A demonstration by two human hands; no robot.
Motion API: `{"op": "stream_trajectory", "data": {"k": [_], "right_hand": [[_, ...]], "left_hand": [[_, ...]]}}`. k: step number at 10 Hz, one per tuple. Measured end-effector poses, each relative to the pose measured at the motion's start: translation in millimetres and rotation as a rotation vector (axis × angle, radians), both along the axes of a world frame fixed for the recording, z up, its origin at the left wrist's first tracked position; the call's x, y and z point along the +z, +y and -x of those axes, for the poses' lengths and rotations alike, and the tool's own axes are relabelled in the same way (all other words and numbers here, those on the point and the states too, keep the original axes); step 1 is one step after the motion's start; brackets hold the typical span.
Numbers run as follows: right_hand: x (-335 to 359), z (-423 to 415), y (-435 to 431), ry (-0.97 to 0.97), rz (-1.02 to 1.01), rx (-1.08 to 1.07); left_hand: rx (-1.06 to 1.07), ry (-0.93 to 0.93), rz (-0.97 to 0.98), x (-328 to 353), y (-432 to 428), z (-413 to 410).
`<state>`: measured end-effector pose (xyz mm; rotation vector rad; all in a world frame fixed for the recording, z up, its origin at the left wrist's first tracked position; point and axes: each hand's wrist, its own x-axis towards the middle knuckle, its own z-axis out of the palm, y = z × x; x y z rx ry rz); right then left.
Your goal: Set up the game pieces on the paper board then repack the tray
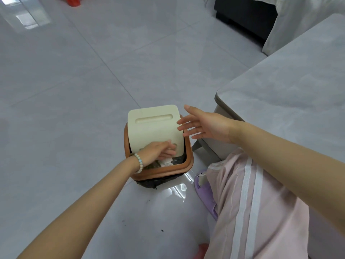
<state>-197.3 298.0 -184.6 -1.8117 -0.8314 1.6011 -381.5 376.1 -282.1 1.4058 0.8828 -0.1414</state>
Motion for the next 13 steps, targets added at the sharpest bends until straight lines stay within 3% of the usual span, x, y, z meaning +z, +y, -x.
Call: {"op": "stream_trajectory", "data": {"k": [1, 2, 3, 4, 6, 9, 10, 12, 13], "right_hand": [[1.2, 4.0, -1.9, -0.067, -0.014, -0.001], [2.9, 9.7, -5.3, -0.166, -0.025, 0.003], [5.3, 14.1, -10.8, -0.225, -0.015, 0.052], [5.9, 15.9, -16.3, -0.266, 0.008, 0.093], [6.8, 14.4, -21.5, -0.273, -0.002, 0.048], [10.7, 18.8, -20.9, -0.329, -0.033, 0.035], [12.3, 22.0, -23.4, -0.392, -0.104, 0.005], [45.1, 13.4, -39.9, -0.498, -0.360, -0.138], [84.8, -12.2, -61.0, -0.731, -0.590, -0.322]], "left_hand": [[0.133, -0.071, -0.166, 13.4, 5.8, 2.7], [0.147, -0.146, -0.631, 19.6, 7.5, 6.8], [-0.207, 0.209, -1.099, 14.0, 13.4, 10.5], [-0.412, 0.413, -1.077, 2.0, 13.2, 12.5], [-0.356, 0.444, -1.157, -6.4, 9.5, 6.3], [-0.255, 0.515, -1.077, -13.9, -14.1, 3.2], [-0.205, 0.488, -0.988, -4.7, -13.5, -1.1], [0.004, 0.253, -1.079, 69.7, -3.6, -31.8], [0.027, 0.071, -1.142, 123.9, -9.8, -60.2]]}}
